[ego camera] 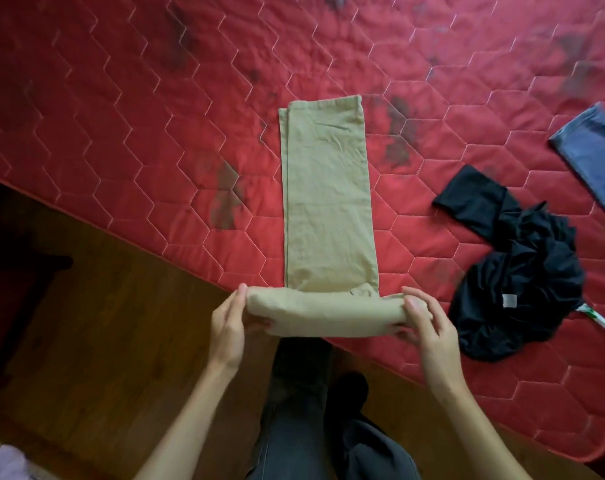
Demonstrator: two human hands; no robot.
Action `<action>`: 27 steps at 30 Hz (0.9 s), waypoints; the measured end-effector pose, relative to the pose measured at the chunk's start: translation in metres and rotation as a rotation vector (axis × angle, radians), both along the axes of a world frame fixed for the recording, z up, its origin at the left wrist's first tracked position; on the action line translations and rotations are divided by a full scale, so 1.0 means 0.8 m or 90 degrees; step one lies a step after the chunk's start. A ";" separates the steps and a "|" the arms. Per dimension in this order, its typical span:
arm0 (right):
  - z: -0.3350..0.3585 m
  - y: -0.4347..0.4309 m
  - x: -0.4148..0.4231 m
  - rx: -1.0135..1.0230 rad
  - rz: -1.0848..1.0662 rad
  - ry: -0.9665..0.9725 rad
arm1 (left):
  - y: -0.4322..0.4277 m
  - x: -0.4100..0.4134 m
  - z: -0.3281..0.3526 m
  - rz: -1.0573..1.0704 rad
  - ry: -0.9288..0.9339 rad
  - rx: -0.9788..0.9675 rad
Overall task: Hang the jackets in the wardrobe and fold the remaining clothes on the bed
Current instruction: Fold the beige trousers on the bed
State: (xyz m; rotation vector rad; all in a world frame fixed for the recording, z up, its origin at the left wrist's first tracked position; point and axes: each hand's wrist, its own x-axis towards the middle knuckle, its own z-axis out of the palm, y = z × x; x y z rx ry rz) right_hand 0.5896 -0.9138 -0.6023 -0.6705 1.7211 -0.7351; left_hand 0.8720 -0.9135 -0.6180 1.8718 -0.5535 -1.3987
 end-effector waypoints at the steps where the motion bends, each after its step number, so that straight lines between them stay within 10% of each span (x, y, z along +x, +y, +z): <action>1: -0.001 -0.023 0.003 -0.009 -0.006 -0.020 | -0.023 0.001 -0.005 0.030 0.016 0.000; 14: -0.150 -0.256 0.008 0.157 0.189 0.030 | -0.237 0.012 -0.151 -0.046 -0.050 0.116; 27: -0.160 -0.137 0.002 0.325 0.155 0.036 | -0.117 0.002 -0.151 -0.184 -0.057 0.295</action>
